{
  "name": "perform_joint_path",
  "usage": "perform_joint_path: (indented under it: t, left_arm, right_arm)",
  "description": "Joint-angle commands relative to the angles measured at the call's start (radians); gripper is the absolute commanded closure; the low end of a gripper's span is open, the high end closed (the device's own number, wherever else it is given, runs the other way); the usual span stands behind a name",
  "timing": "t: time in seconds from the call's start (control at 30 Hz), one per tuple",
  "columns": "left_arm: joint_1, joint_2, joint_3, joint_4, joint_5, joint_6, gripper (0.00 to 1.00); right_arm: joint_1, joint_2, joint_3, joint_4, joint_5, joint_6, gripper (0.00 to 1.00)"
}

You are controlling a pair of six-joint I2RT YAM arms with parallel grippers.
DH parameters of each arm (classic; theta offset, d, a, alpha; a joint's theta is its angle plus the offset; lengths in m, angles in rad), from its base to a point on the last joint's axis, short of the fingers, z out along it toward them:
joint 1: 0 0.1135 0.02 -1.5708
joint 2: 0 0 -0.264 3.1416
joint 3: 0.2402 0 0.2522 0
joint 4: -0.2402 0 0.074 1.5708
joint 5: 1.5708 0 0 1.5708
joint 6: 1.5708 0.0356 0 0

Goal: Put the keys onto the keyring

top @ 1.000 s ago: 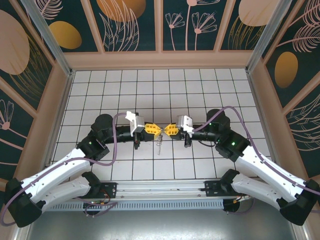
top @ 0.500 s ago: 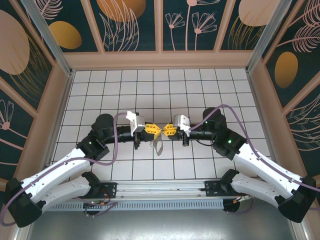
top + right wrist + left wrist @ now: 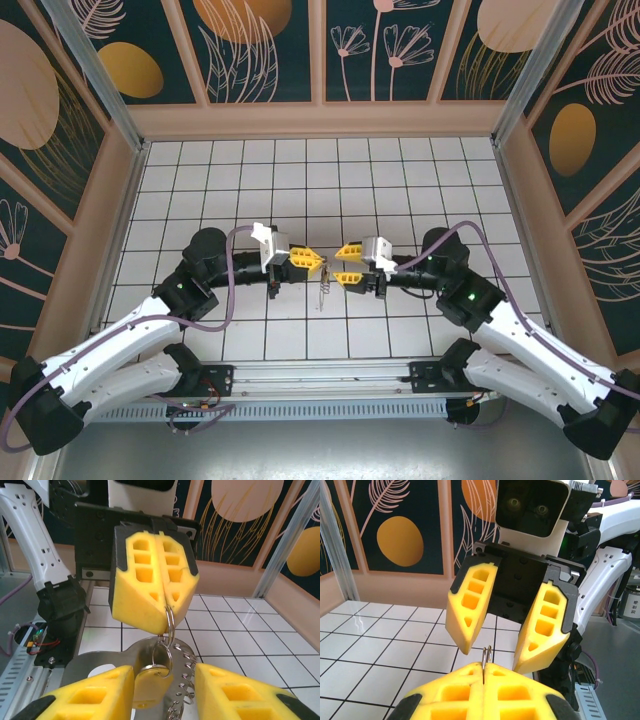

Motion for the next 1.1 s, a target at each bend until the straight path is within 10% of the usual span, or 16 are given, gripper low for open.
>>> perform_joint_path:
  t: [0.0,0.8,1.07]
  left_arm:
    - [-0.001,-0.020,0.030,0.050,0.033,0.012,1.00]
    - [-0.001,0.005,0.064,-0.059,0.009,0.050,1.00]
    - [-0.002,0.068,0.234,-0.473,-0.217,0.228,0.68]
  right_arm:
    - [-0.004,-0.001,-0.011,0.090,-0.044,0.027,0.64]
    - [-0.004,0.097,0.043,0.074,-0.023,-0.018,1.00]
    - [0.018,0.165,0.187,-0.175,0.159,-0.143,1.00]
